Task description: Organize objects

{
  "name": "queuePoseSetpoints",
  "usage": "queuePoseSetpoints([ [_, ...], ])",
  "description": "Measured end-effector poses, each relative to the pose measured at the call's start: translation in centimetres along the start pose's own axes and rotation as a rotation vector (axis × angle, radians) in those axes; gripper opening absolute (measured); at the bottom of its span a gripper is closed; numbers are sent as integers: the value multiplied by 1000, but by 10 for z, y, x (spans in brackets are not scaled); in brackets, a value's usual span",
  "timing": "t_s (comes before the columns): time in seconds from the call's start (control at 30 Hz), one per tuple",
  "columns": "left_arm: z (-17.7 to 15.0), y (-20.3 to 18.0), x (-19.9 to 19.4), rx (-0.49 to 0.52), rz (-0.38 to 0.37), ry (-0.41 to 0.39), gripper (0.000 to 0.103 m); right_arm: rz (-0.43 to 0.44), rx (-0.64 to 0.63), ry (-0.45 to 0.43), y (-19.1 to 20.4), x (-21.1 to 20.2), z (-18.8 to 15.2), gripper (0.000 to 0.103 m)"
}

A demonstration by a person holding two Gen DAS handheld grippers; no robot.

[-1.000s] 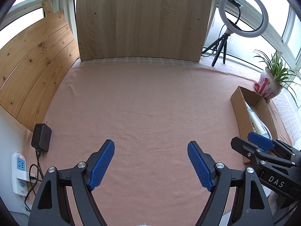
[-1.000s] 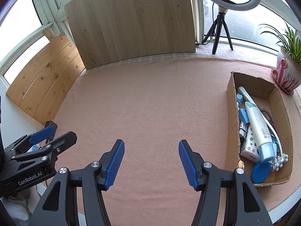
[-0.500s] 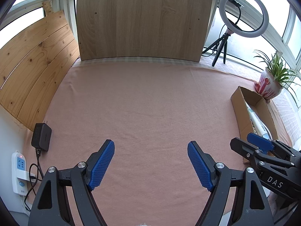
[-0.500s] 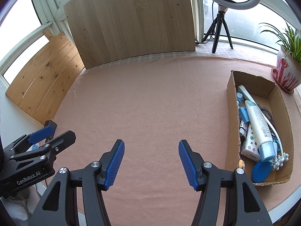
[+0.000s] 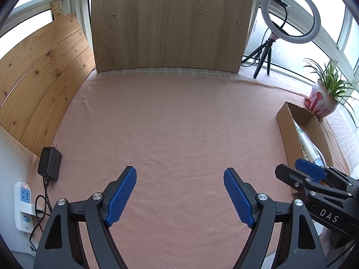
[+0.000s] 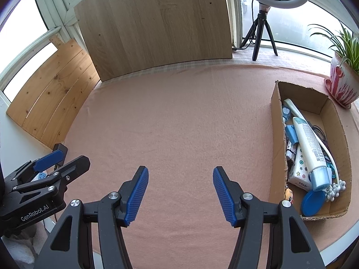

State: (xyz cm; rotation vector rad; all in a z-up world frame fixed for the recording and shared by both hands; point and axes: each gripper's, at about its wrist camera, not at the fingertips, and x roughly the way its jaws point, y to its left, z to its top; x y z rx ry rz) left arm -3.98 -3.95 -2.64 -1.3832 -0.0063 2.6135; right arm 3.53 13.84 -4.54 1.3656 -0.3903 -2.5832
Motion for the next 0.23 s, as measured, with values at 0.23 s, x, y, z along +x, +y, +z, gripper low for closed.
queuePoseSetpoints([
  [0.23,-1,1,5,-6,7,11,83,-5,1,7,1,5,-1,56],
])
